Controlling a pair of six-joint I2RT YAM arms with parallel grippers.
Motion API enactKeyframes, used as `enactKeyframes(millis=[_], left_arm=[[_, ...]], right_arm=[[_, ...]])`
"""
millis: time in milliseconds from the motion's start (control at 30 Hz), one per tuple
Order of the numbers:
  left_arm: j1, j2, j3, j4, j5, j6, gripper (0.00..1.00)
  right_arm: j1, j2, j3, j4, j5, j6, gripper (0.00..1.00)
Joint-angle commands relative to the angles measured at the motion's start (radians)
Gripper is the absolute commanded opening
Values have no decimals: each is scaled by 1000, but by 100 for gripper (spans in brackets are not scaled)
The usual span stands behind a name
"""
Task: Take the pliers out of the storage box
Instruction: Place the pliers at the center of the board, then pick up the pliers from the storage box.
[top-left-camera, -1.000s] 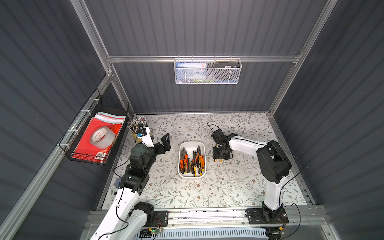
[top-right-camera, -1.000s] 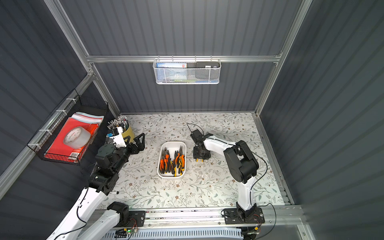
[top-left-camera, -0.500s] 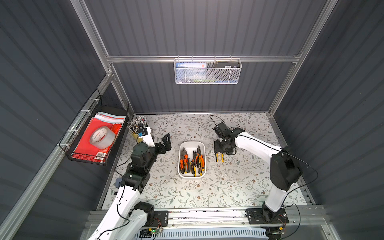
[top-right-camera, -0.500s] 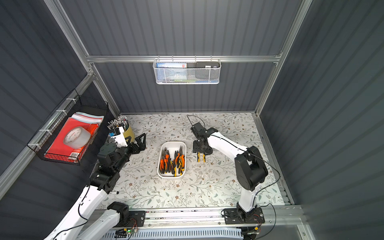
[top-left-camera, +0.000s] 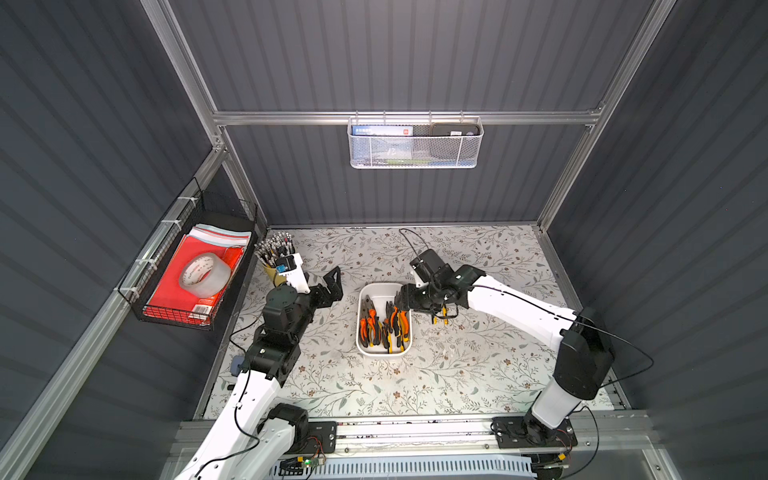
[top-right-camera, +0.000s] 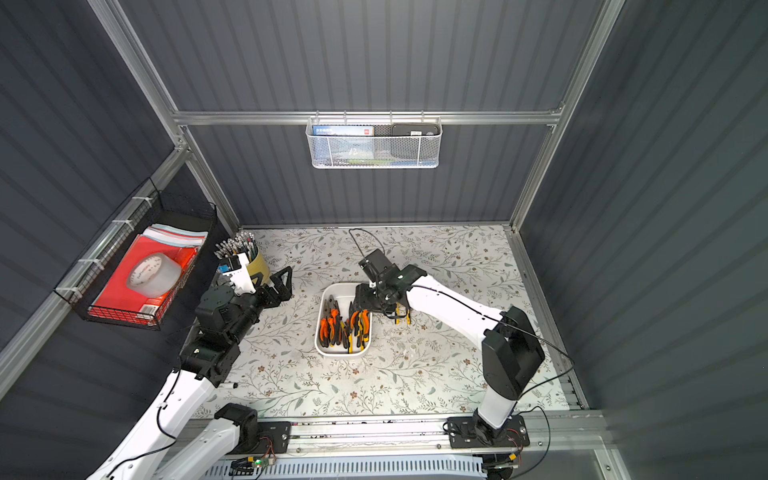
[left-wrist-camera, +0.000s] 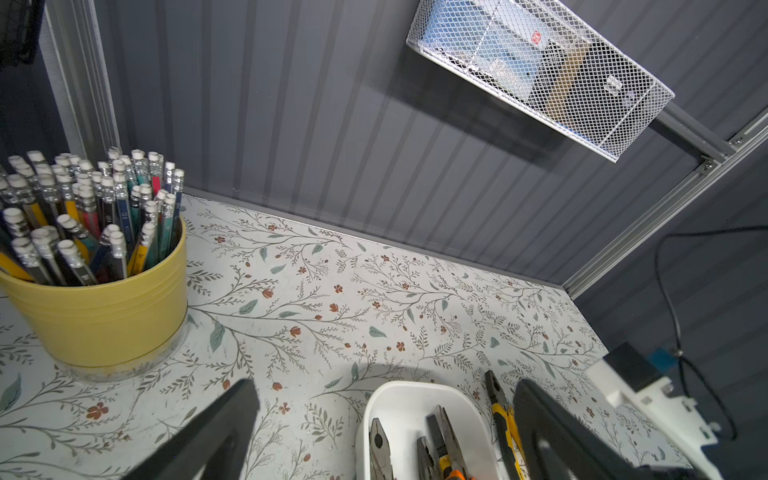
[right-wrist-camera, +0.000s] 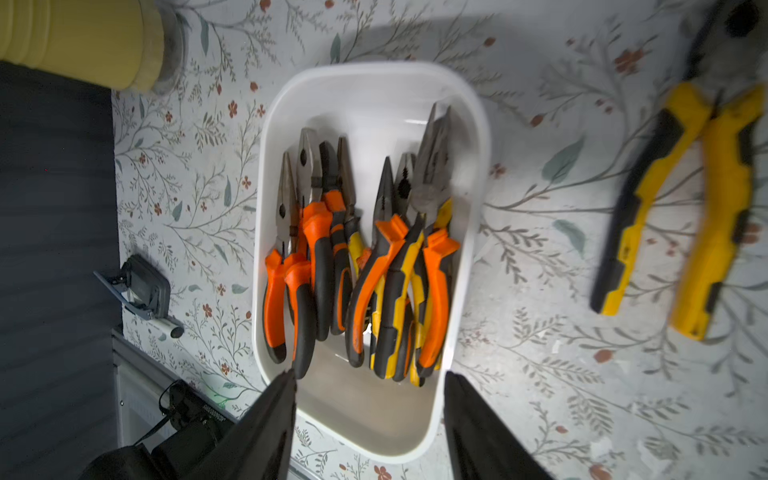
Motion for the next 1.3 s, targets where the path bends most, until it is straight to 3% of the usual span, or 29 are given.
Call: enactKeyframes(millis=[0, 533, 1267], left_arm=[[0, -17, -2, 16, -5, -3, 99], [0, -36, -3, 19, -5, -2, 99], [0, -40, -4, 18, -2, -2, 99]], right_arm=[[33, 44, 33, -2, 4, 54, 60], [103, 222, 201, -139, 86, 46, 50], [111, 308, 214, -141, 90, 42, 45]])
